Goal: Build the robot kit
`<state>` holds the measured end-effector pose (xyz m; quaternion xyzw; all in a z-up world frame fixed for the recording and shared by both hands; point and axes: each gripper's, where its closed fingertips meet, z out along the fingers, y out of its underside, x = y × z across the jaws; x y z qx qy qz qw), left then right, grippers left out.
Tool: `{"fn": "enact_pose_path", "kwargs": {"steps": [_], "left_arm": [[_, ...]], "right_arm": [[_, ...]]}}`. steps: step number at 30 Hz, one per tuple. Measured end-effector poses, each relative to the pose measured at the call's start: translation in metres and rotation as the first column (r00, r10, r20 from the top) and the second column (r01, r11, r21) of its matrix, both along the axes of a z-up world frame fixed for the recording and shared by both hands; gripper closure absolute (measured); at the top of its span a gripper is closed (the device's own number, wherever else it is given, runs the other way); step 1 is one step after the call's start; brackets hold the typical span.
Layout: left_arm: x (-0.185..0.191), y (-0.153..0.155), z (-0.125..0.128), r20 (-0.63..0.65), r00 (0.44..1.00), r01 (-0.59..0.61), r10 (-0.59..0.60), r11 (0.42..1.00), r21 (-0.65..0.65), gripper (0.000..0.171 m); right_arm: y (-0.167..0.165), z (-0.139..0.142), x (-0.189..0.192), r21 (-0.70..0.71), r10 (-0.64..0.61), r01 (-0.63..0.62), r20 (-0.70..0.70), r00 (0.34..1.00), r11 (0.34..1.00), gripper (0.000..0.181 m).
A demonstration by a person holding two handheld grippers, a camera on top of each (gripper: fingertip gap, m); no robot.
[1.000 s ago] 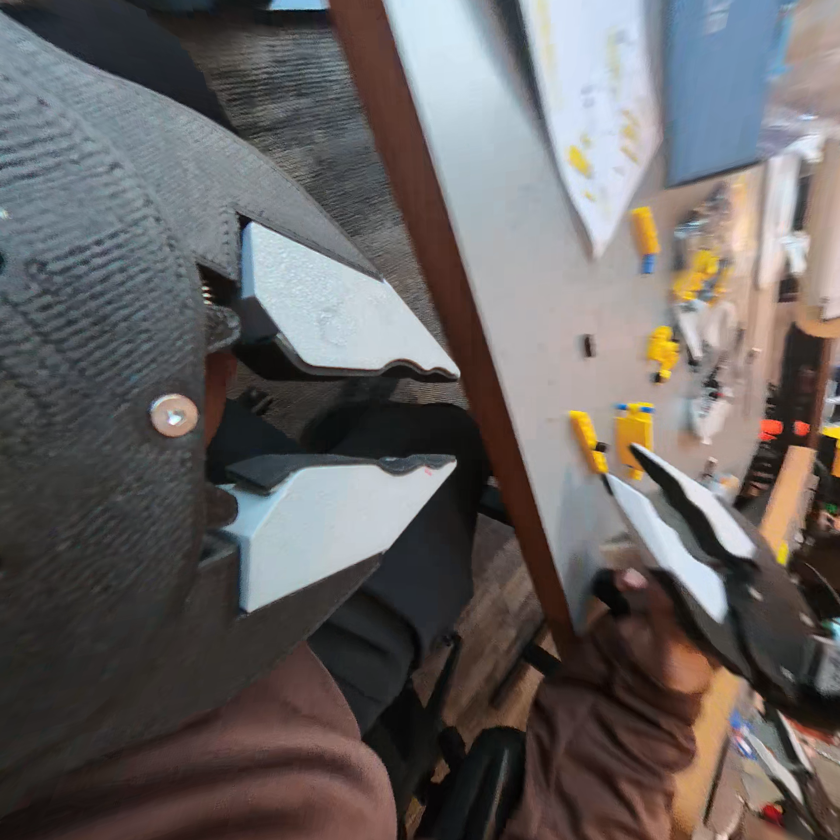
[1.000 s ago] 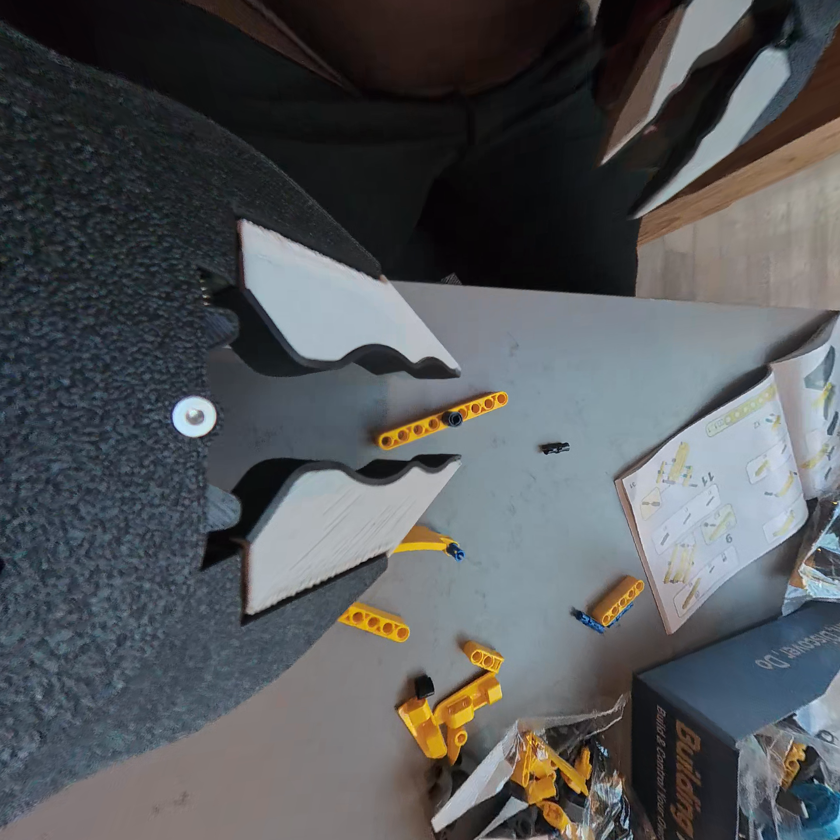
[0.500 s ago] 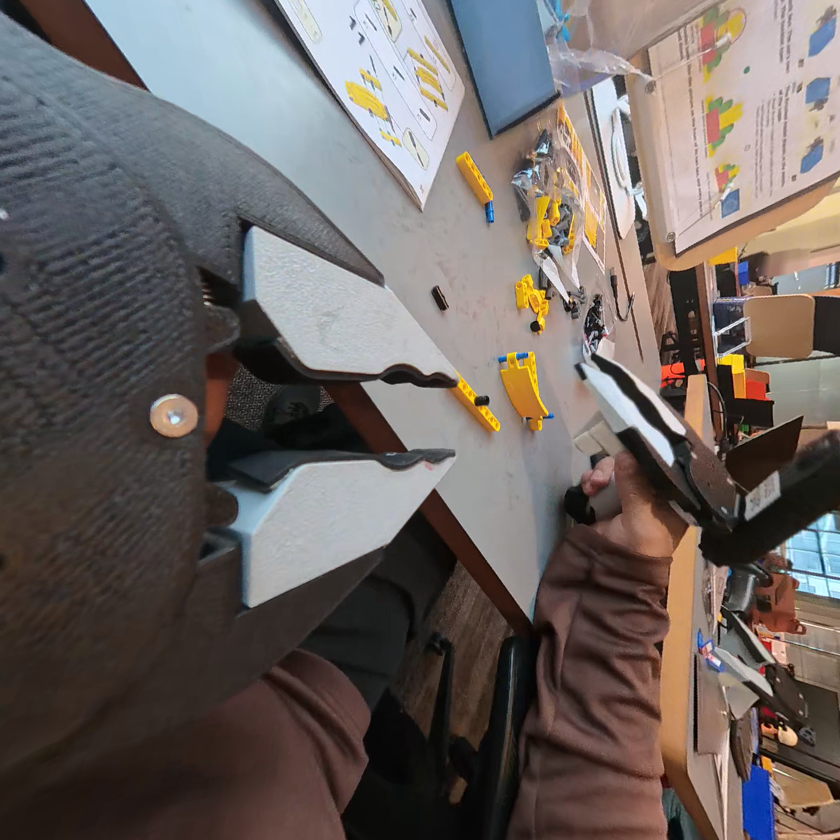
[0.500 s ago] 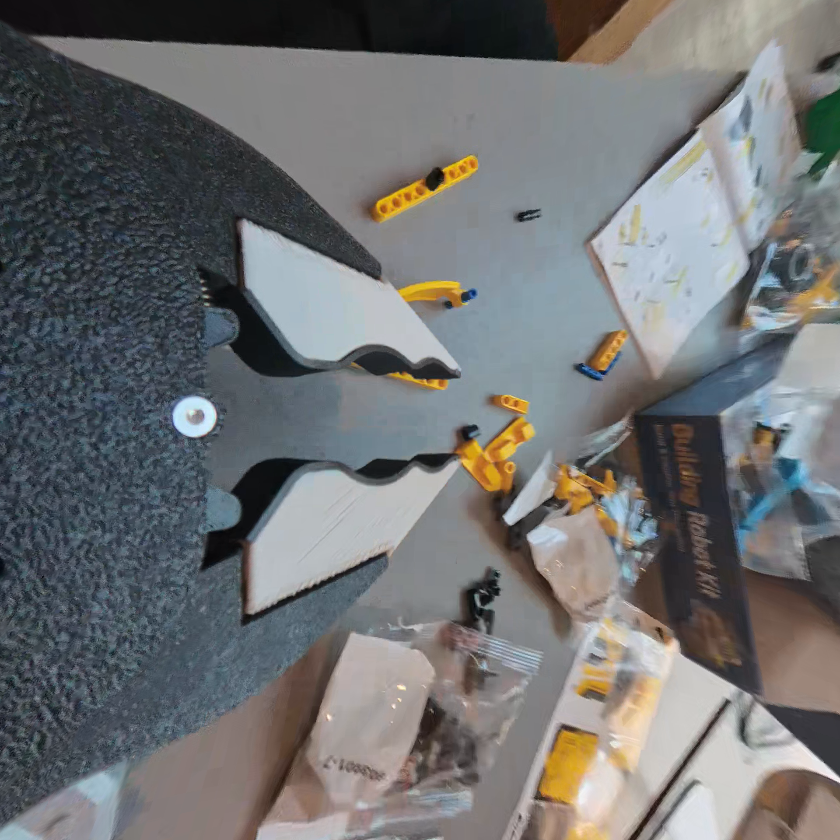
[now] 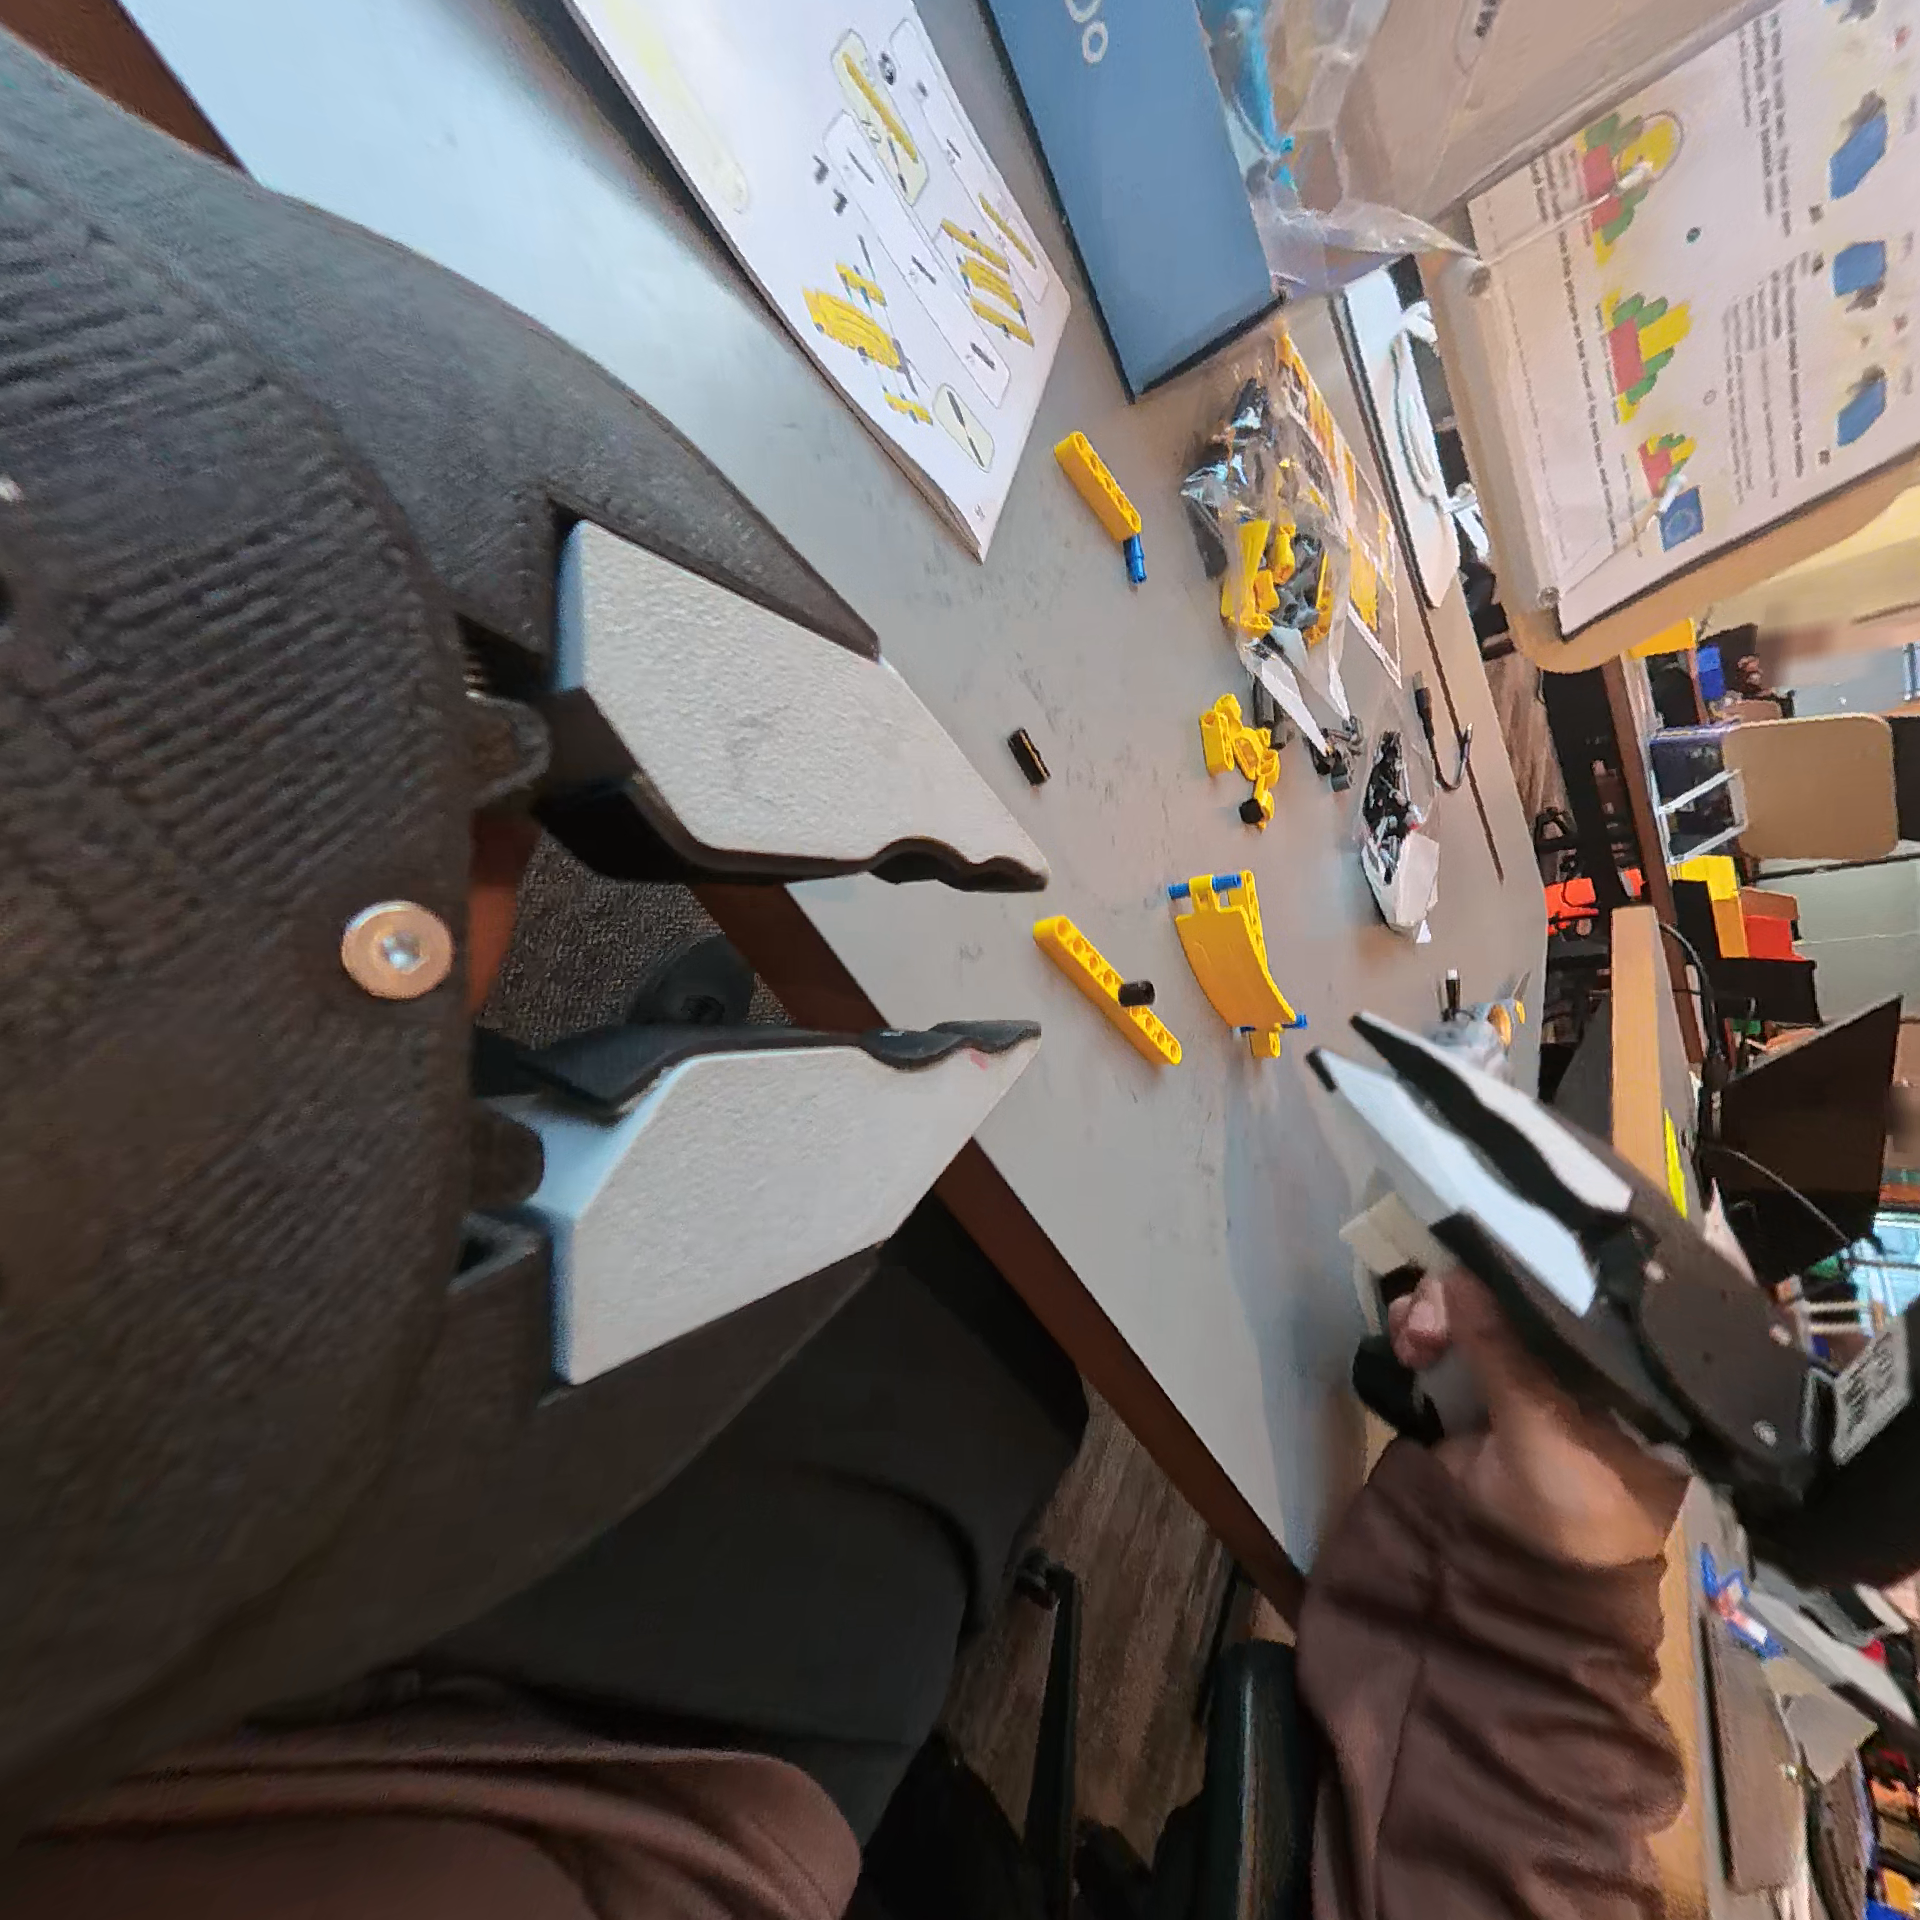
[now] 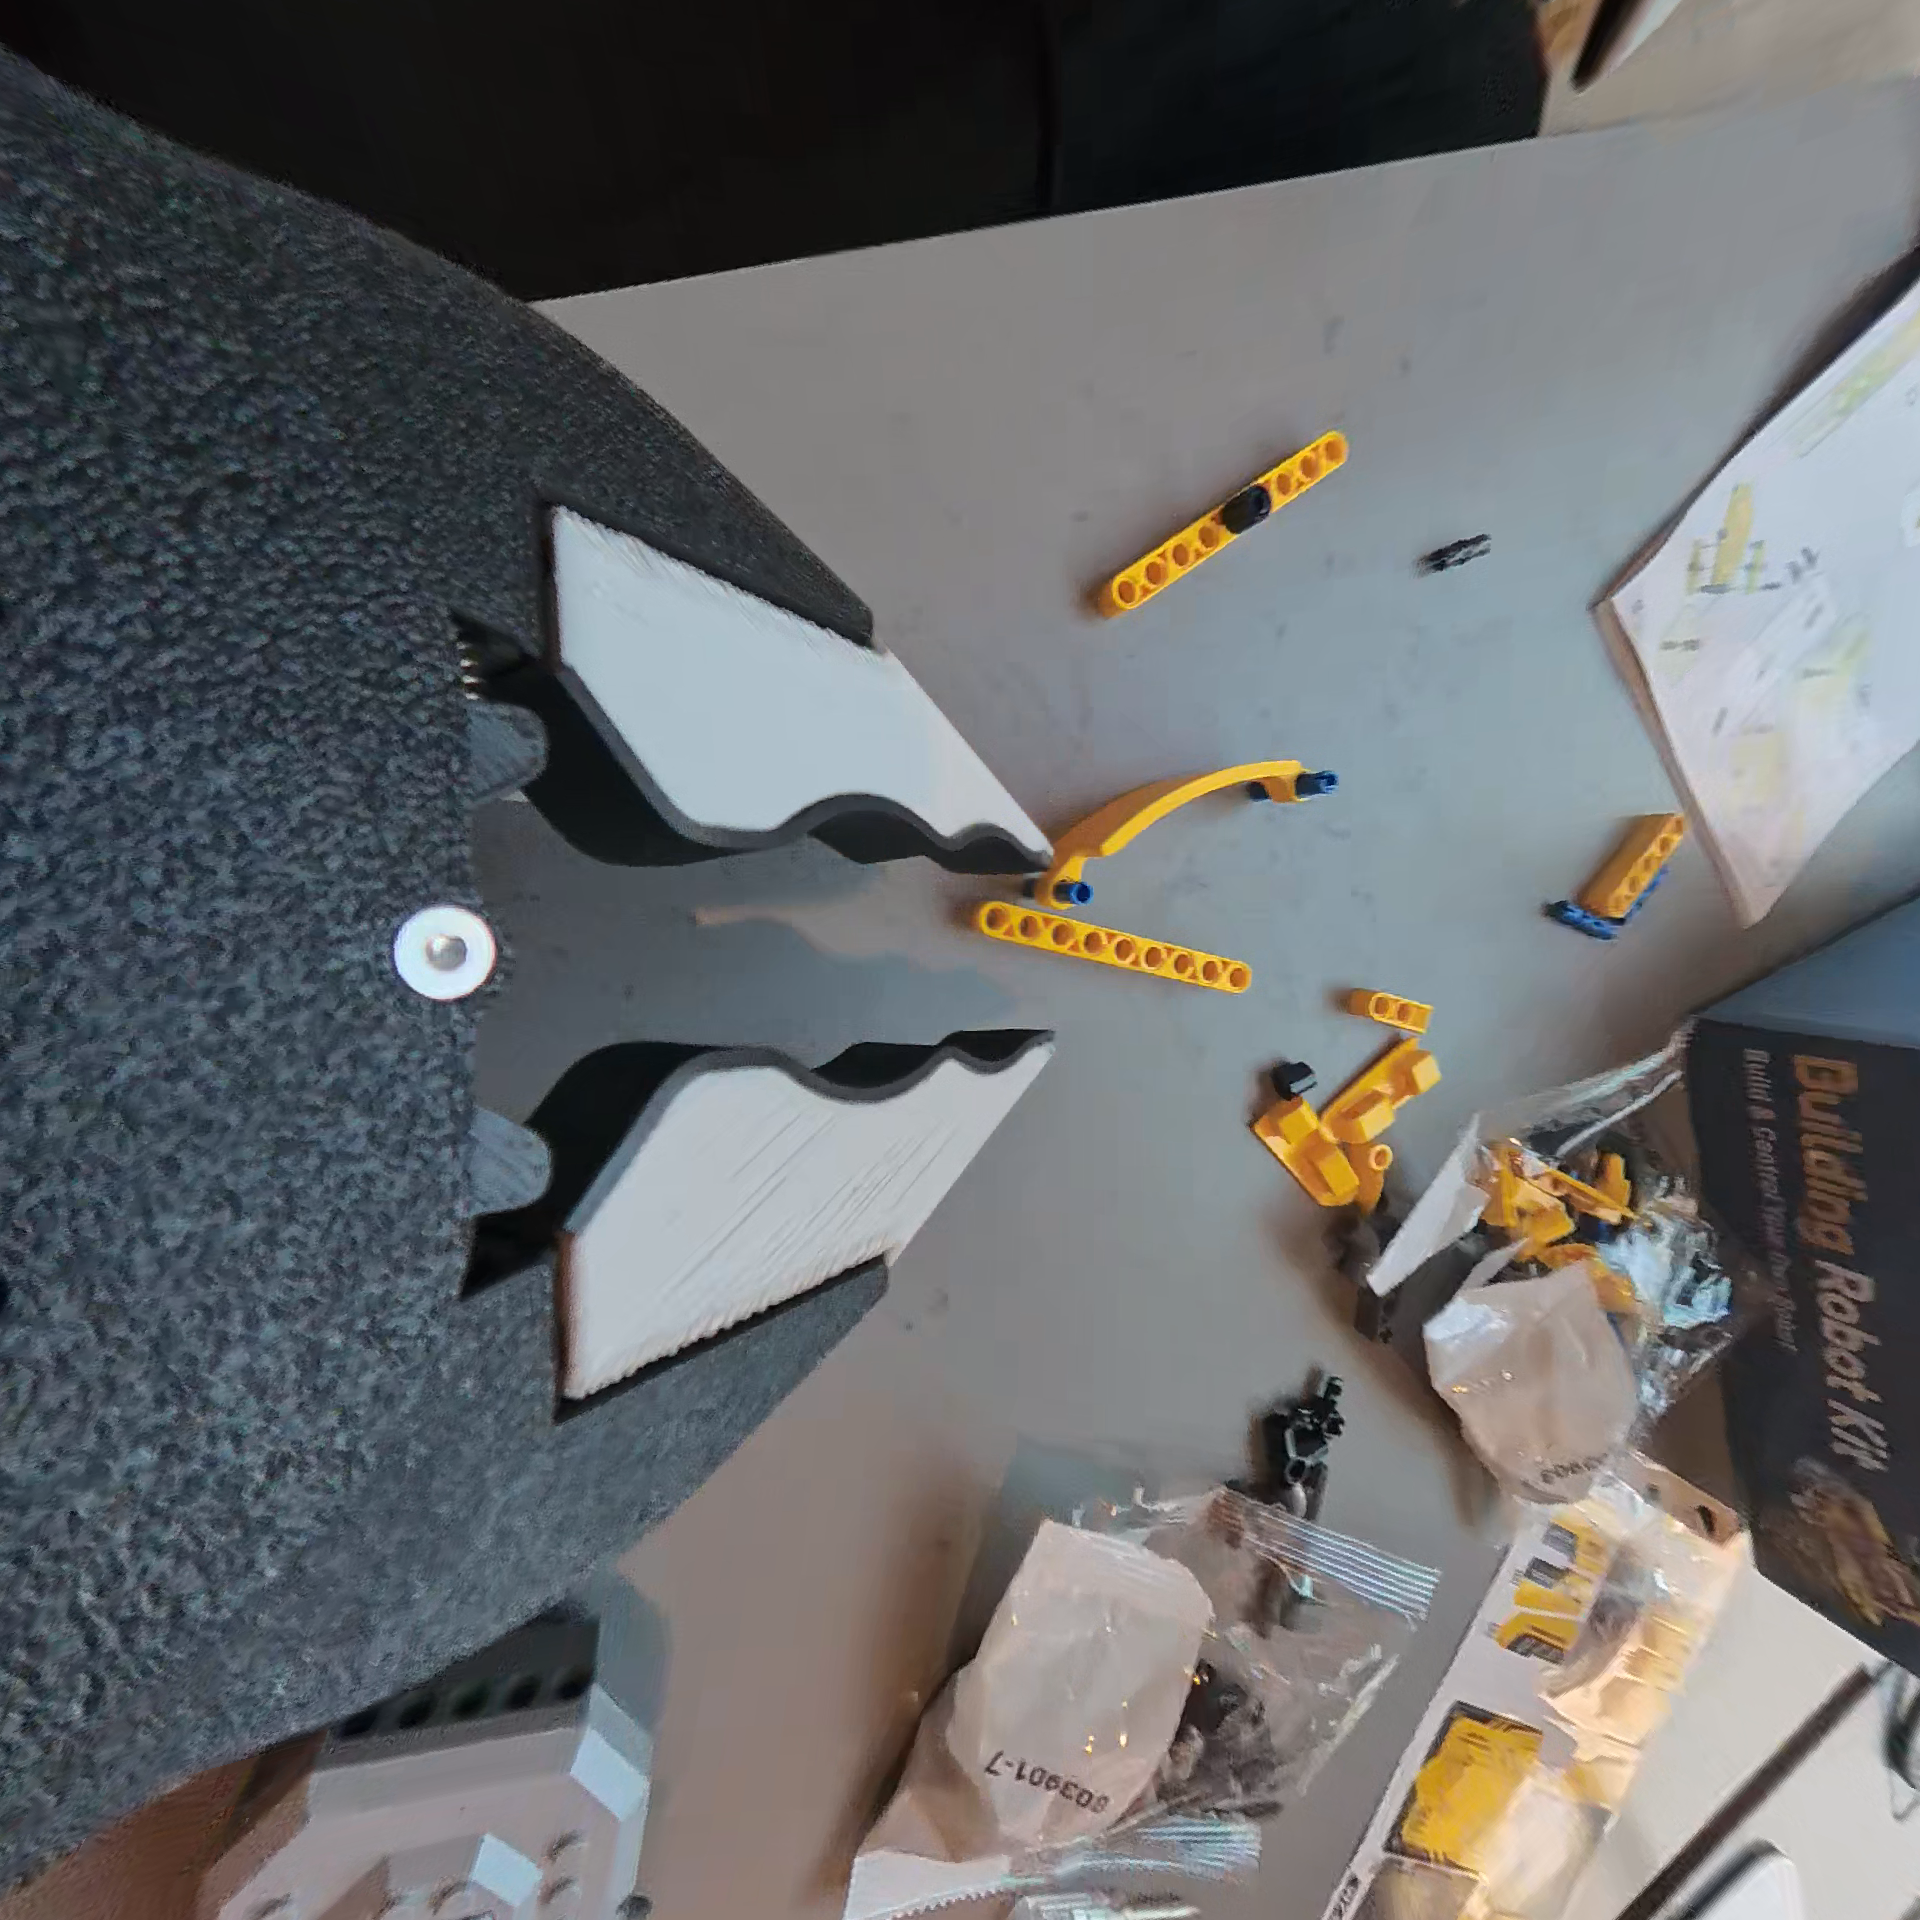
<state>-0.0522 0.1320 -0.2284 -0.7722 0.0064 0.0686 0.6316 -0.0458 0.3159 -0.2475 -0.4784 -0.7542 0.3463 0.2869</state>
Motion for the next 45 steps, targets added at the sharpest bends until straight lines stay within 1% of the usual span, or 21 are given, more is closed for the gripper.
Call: {"fn": "enact_pose_path", "kwargs": {"steps": [2,4,7,9,11,15,18,20,21,23,26,29,33,36,39,40,45], "left_arm": [[-0.003,-0.002,0.001,0.046,0.999,-0.009,0.009,1.0,0.005,0.15],[-0.005,-0.003,0.002,0.068,0.998,-0.014,0.013,1.0,0.011,0.15],[-0.009,-0.003,0.001,0.065,0.998,-0.026,0.026,1.0,0.007,0.15],[-0.009,-0.004,0.001,0.067,0.997,-0.027,0.027,1.0,0.008,0.15],[-0.009,-0.004,0.001,0.071,0.997,-0.026,0.025,1.0,0.011,0.15],[-0.01,-0.004,0.001,0.055,0.998,-0.035,0.034,0.999,0.008,0.15],[-0.01,-0.007,0.001,0.051,0.998,-0.038,0.037,0.999,0.012,0.15],[-0.01,-0.009,0.002,0.048,0.998,-0.041,0.041,0.999,0.015,0.15],[-0.01,-0.01,0.002,0.044,0.998,-0.044,0.043,0.999,0.016,0.15],[-0.009,-0.011,0.002,0.041,0.998,-0.046,0.046,0.999,0.018,0.15],[-0.008,-0.009,0.001,0.029,0.999,-0.044,0.043,0.999,0.021,0.15],[-0.004,-0.006,-0.001,0.012,1.0,-0.029,0.029,0.999,0.021,0.15],[0.001,-0.002,-0.006,0.013,1.0,-0.014,0.014,1.0,0.005,0.15],[0.003,-0.001,-0.007,0.01,1.0,-0.005,0.005,1.0,0.003,0.149],[0.004,-0.002,-0.01,0.022,1.0,0.002,-0.002,1.0,0.0,0.149],[0.004,-0.002,-0.011,0.024,1.0,0.001,-0.001,1.0,-0.002,0.149],[0.006,-0.003,-0.009,0.031,0.999,0.01,-0.01,1.0,0.005,0.149]], "right_arm": [[0.0,-0.01,0.004,0.029,0.005,-0.006,0.035,0.999,1.0,0.152],[-0.002,-0.015,0.004,0.045,0.018,-0.02,0.049,0.999,0.999,0.153],[-0.001,-0.022,-0.003,0.076,0.013,-0.018,0.069,0.998,0.997,0.163],[-0.004,-0.023,-0.005,0.083,0.041,-0.047,0.073,0.996,0.995,0.174],[-0.007,-0.023,-0.004,0.087,0.058,-0.064,0.076,0.995,0.994,0.174],[0.009,-0.019,0.005,0.125,-0.01,-0.003,0.103,0.995,0.992,0.174],[0.019,-0.006,0.023,0.06,-0.085,0.08,0.093,0.992,0.995,0.174],[0.018,-0.004,0.043,0.013,-0.097,0.097,0.102,0.99,0.995,0.174],[0.014,-0.006,0.055,0.008,-0.075,0.075,0.104,0.992,0.997,0.174],[-0.005,-0.008,0.078,-0.009,0.026,-0.025,0.115,0.993,1.0,0.174],[-0.04,-0.005,0.094,-0.012,0.185,-0.184,0.075,0.98,0.983,0.174],[-0.066,-0.006,0.086,0.021,0.26,-0.262,0.074,0.963,0.965,0.174],[-0.083,-0.015,0.054,0.103,0.284,-0.292,0.084,0.955,0.951,0.174],[-0.095,-0.023,0.039,0.122,0.32,-0.33,0.092,0.943,0.936,0.174],[-0.104,-0.024,0.031,0.104,0.345,-0.353,0.084,0.935,0.93,0.173],[-0.104,-0.022,0.028,0.1,0.344,-0.35,0.076,0.936,0.931,0.169],[-0.109,-0.008,0.025,0.018,0.363,-0.363,0.015,0.932,0.932,0.166]]}}
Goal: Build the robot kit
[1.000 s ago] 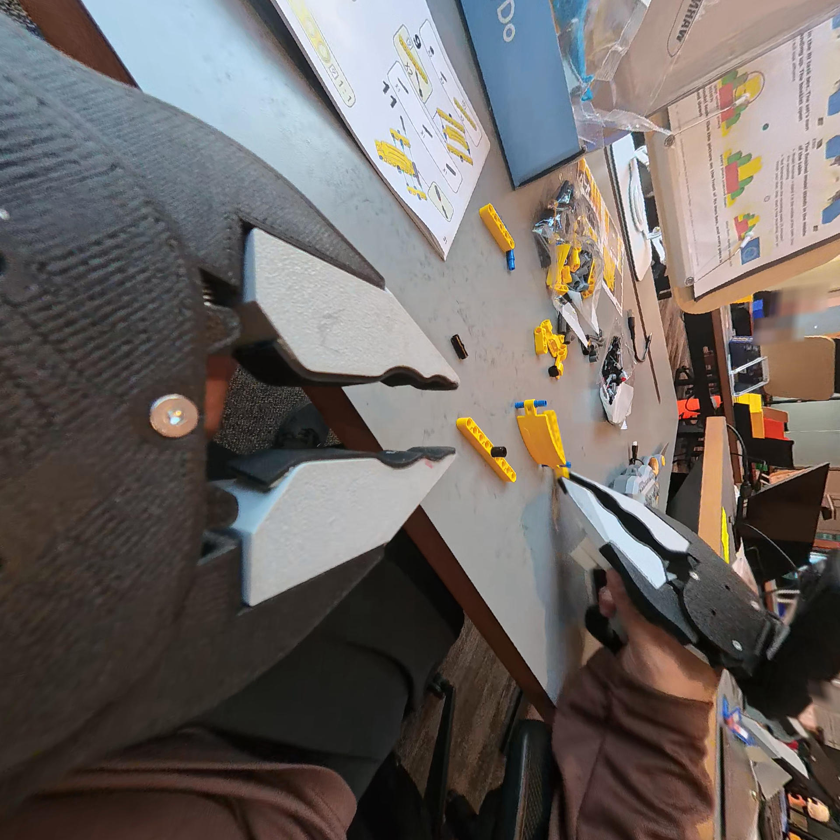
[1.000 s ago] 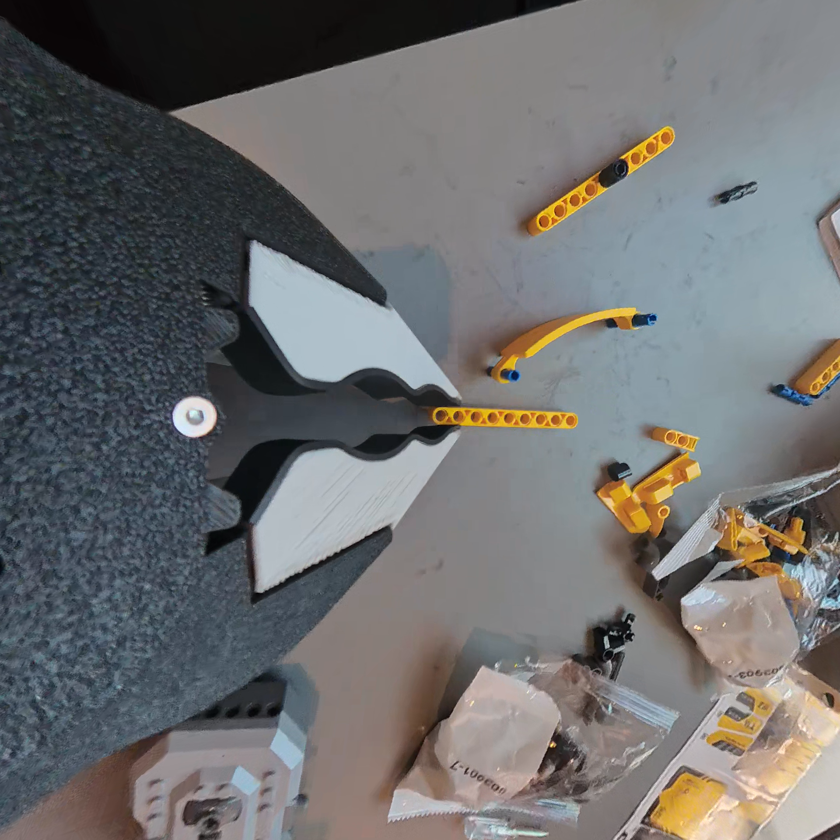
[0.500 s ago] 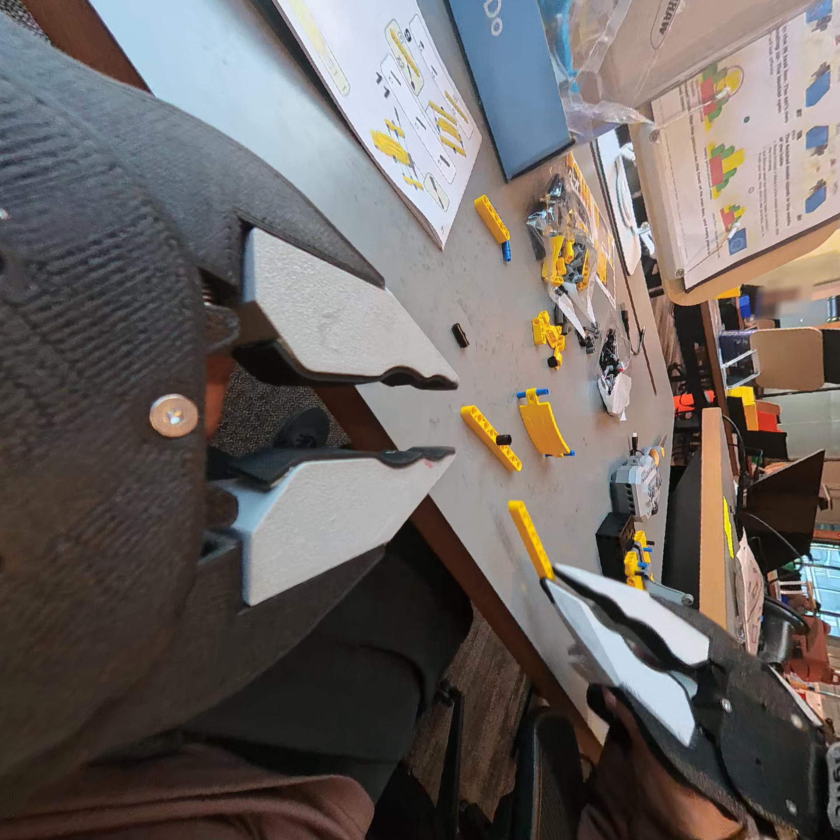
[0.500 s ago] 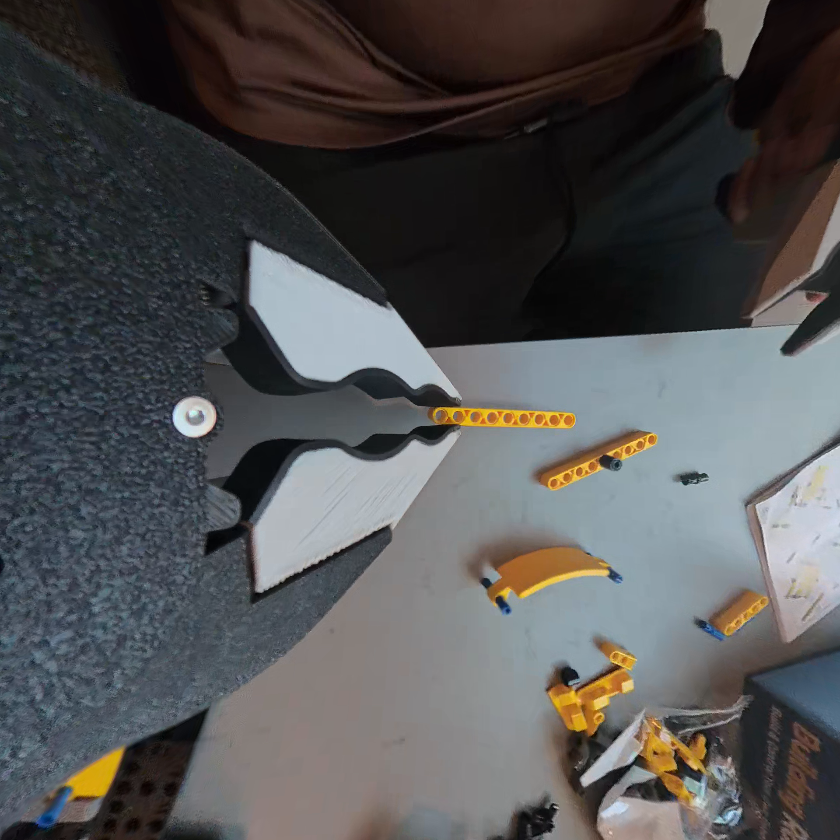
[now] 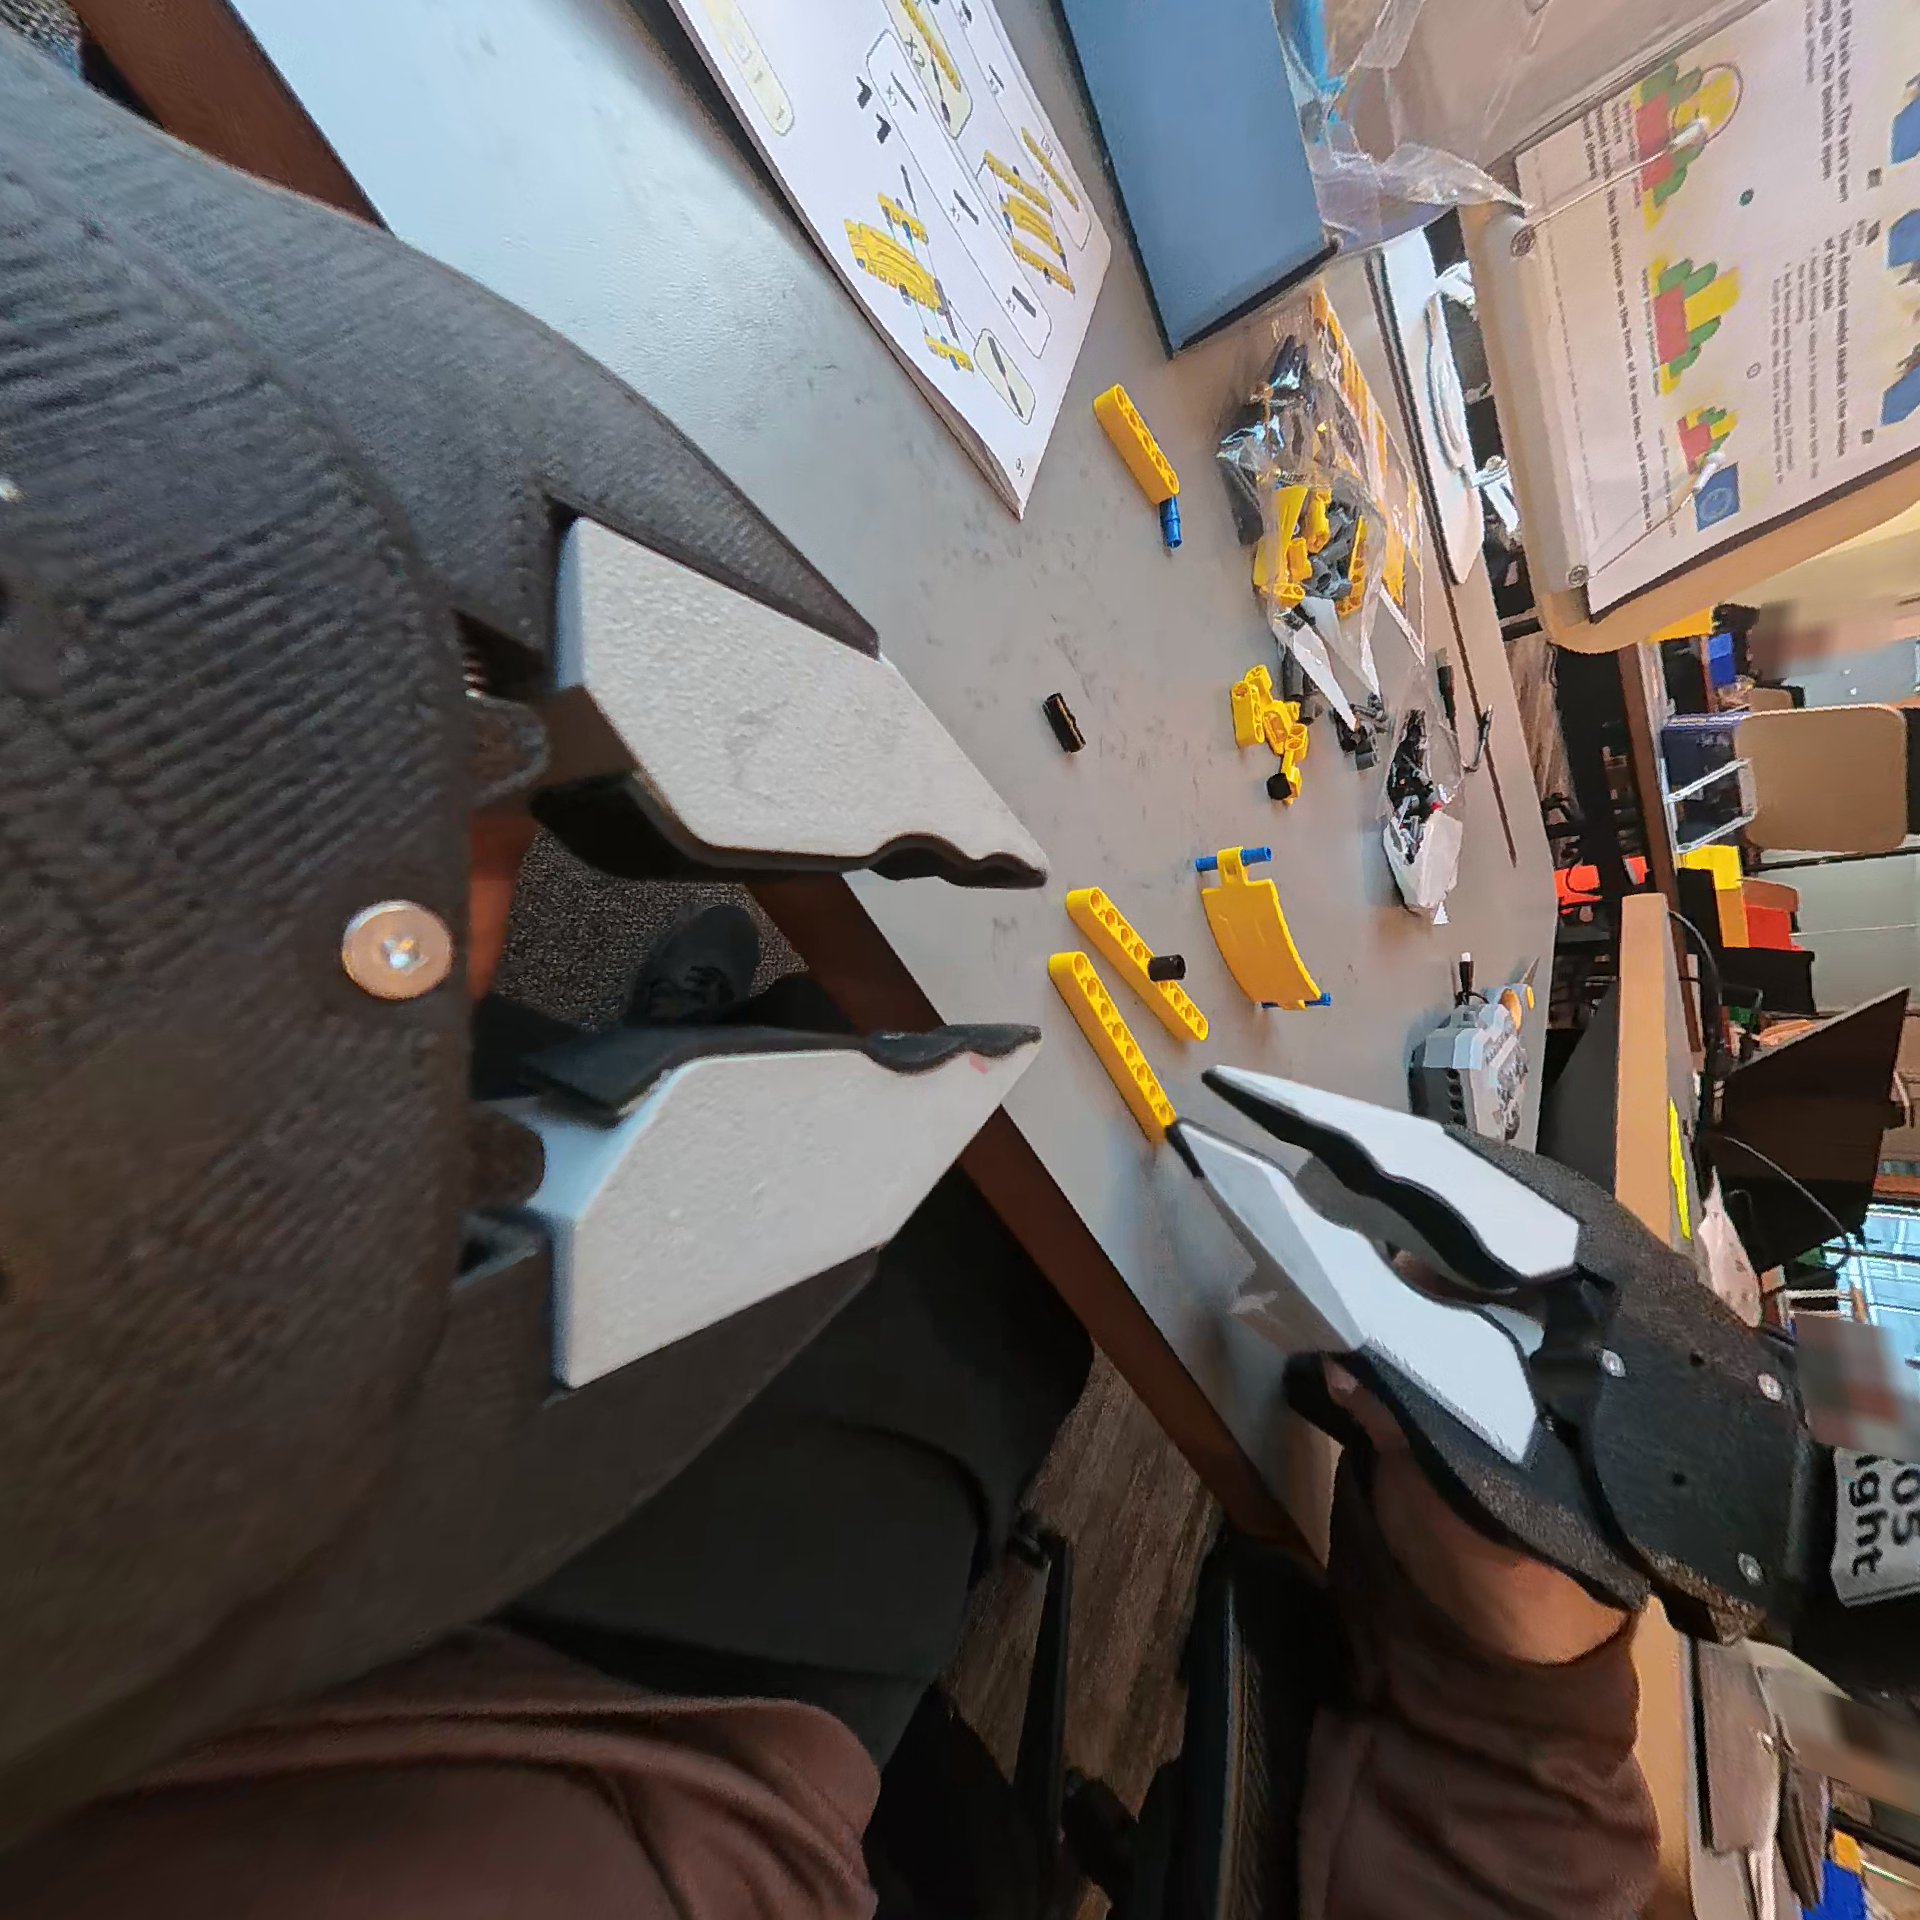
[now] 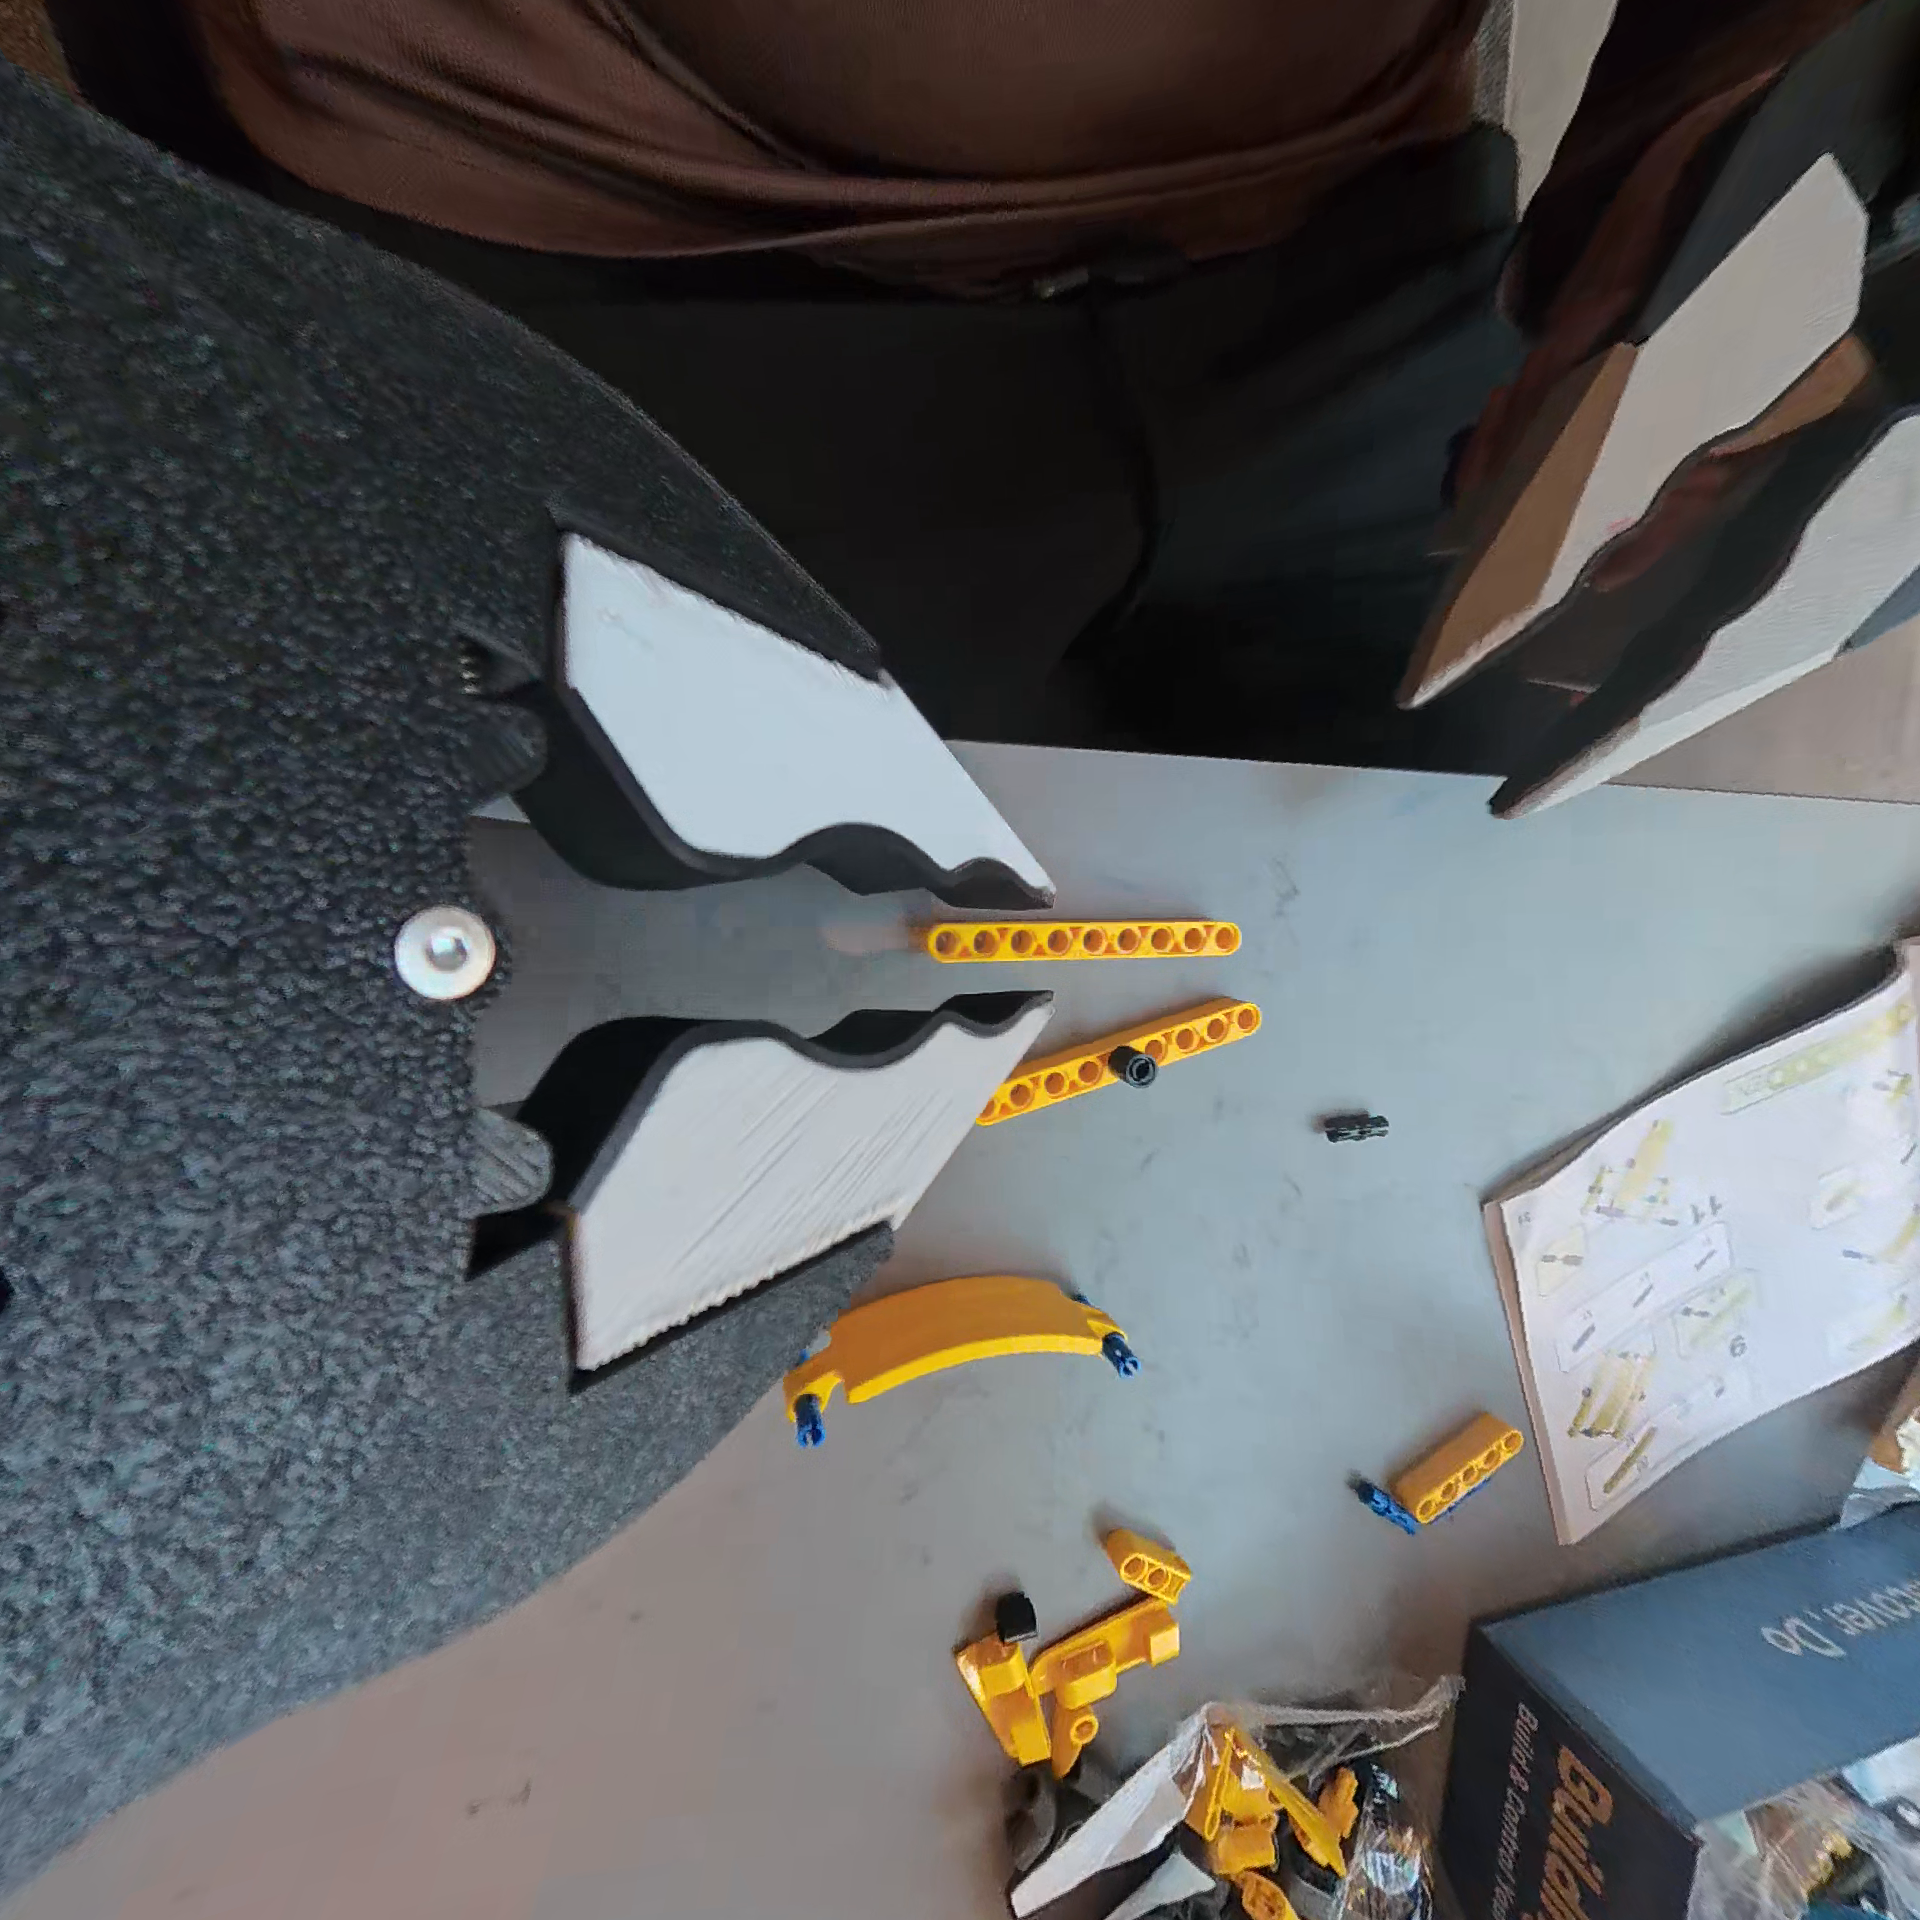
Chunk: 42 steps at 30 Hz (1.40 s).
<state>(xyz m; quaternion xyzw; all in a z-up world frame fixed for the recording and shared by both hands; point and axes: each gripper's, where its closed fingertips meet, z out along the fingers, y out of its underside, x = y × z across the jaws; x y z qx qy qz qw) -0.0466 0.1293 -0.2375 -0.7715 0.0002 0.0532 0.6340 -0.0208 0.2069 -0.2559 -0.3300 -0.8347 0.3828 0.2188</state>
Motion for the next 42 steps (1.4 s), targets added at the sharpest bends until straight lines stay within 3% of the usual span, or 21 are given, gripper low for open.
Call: {"fn": "enact_pose_path", "kwargs": {"steps": [9,12,16,21,23,26,29,33,38,42], "left_arm": [[0.009,0.002,-0.005,-0.038,0.999,0.026,-0.027,0.999,-0.021,0.15],[0.011,0.003,-0.008,-0.069,0.997,0.031,-0.034,0.999,-0.032,0.151],[0.012,0.004,-0.011,-0.06,0.997,0.036,-0.039,0.998,-0.044,0.151],[0.008,0.003,-0.01,-0.056,0.998,0.027,-0.029,0.999,-0.04,0.151],[0.007,0.002,-0.009,-0.055,0.998,0.023,-0.025,0.999,-0.034,0.151],[0.005,0.003,-0.01,-0.037,0.999,0.023,-0.024,0.999,-0.036,0.151],[0.003,0.003,-0.008,-0.04,0.999,0.016,-0.018,0.999,-0.033,0.151],[-0.001,0.001,-0.002,-0.1,0.995,-0.023,0.021,1.0,-0.02,0.155],[-0.013,-0.002,-0.004,-0.14,0.986,-0.096,0.089,0.994,-0.049,0.158],[-0.021,-0.006,0.0,-0.115,0.987,-0.119,0.115,0.992,-0.035,0.159]], "right_arm": [[-0.012,0.045,-0.057,-0.07,-0.131,0.123,-0.125,0.983,0.99,0.167],[-0.006,0.031,-0.08,0.009,-0.15,0.15,-0.047,0.988,0.989,0.167],[-0.018,0.01,-0.095,0.07,-0.078,0.073,0.077,0.994,0.995,0.165],[-0.025,-0.015,-0.101,0.15,-0.032,0.007,0.16,0.987,0.989,0.166],[-0.032,-0.014,-0.101,0.095,-0.006,-0.011,0.174,0.985,0.995,0.178],[-0.032,-0.014,-0.1,0.077,0.003,-0.017,0.18,0.984,0.997,0.179],[-0.031,-0.007,-0.099,0.073,-0.012,0.0,0.159,0.987,0.997,0.181],[-0.038,0.023,-0.087,0.021,-0.014,0.011,0.144,0.99,1.0,0.181],[-0.011,0.026,-0.094,0.119,-0.188,0.177,0.089,0.978,0.977,0.181],[-0.001,0.014,-0.096,0.075,-0.259,0.251,0.142,0.955,0.965,0.177]]}}
